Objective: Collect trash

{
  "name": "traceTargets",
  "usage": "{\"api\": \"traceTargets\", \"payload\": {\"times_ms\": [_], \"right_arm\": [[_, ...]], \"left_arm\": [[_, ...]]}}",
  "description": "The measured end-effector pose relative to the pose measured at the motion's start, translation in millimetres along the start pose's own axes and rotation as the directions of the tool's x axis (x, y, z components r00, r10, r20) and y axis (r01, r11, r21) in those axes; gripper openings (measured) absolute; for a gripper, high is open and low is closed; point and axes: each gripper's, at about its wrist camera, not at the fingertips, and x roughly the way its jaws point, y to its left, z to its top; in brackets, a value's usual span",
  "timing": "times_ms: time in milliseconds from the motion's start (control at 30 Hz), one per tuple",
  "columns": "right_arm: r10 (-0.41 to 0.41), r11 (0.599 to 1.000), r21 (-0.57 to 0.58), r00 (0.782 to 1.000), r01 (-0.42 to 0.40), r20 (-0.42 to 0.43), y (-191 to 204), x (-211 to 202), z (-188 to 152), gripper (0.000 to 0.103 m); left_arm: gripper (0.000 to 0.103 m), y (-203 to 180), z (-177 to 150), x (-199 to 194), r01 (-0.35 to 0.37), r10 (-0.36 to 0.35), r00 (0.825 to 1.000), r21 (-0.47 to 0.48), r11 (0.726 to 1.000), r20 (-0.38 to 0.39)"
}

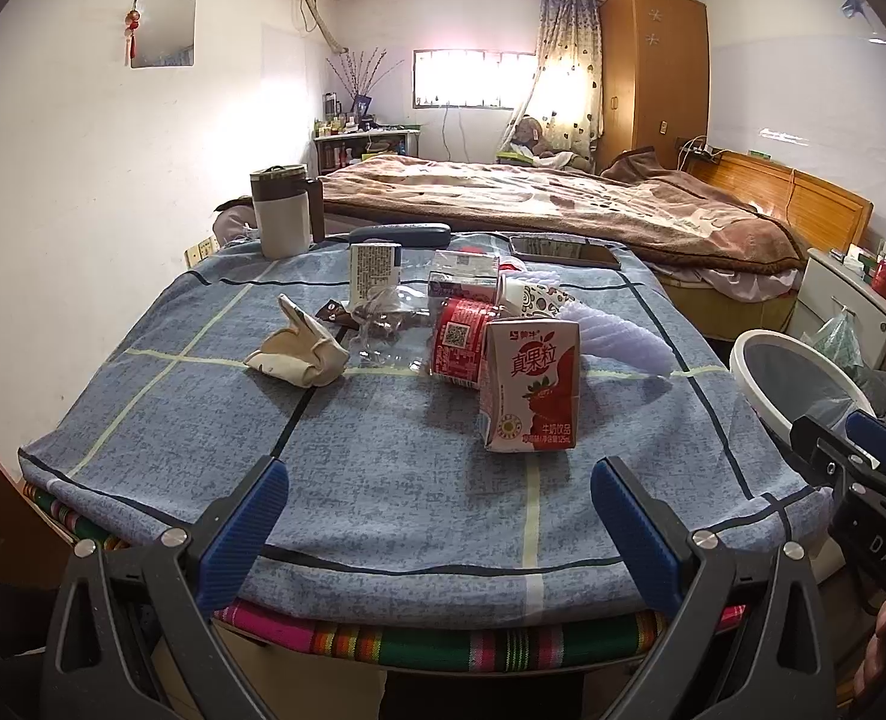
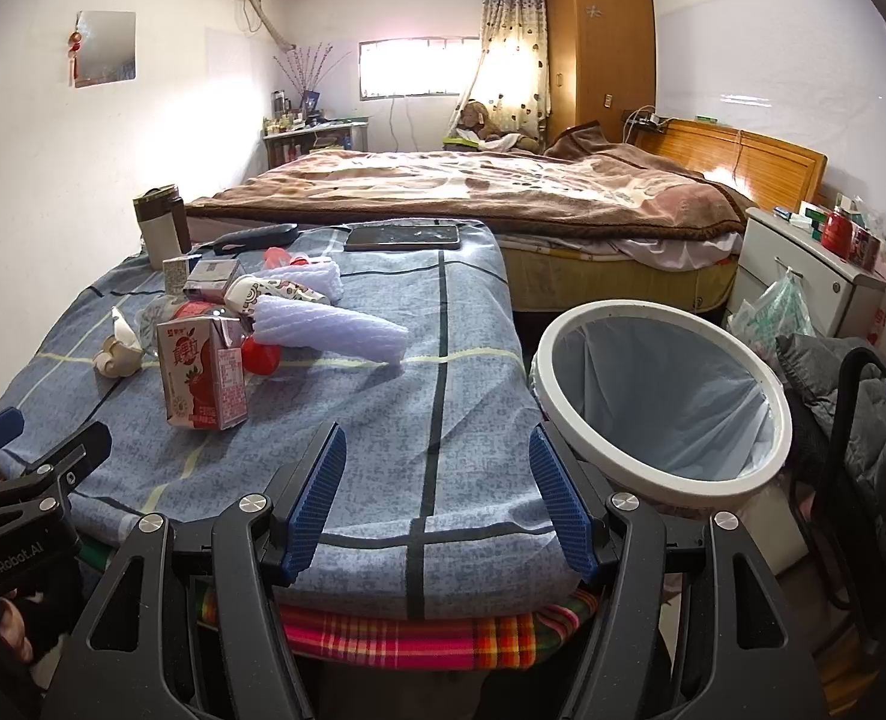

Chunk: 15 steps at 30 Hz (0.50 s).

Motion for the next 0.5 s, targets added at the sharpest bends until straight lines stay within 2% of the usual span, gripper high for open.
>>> {"api": "traceTargets", "payload": {"times_ms": [500], "right_arm": [[0.001,1.0,0.001,1.0,-0.001,0.001,0.4,0.1,-0.2,0.065]], "left_arm": [[0.102,3.8,-1.5,-0.2,-0.001,0.001,1.0,-0.006,1.0,-0.002]]}}
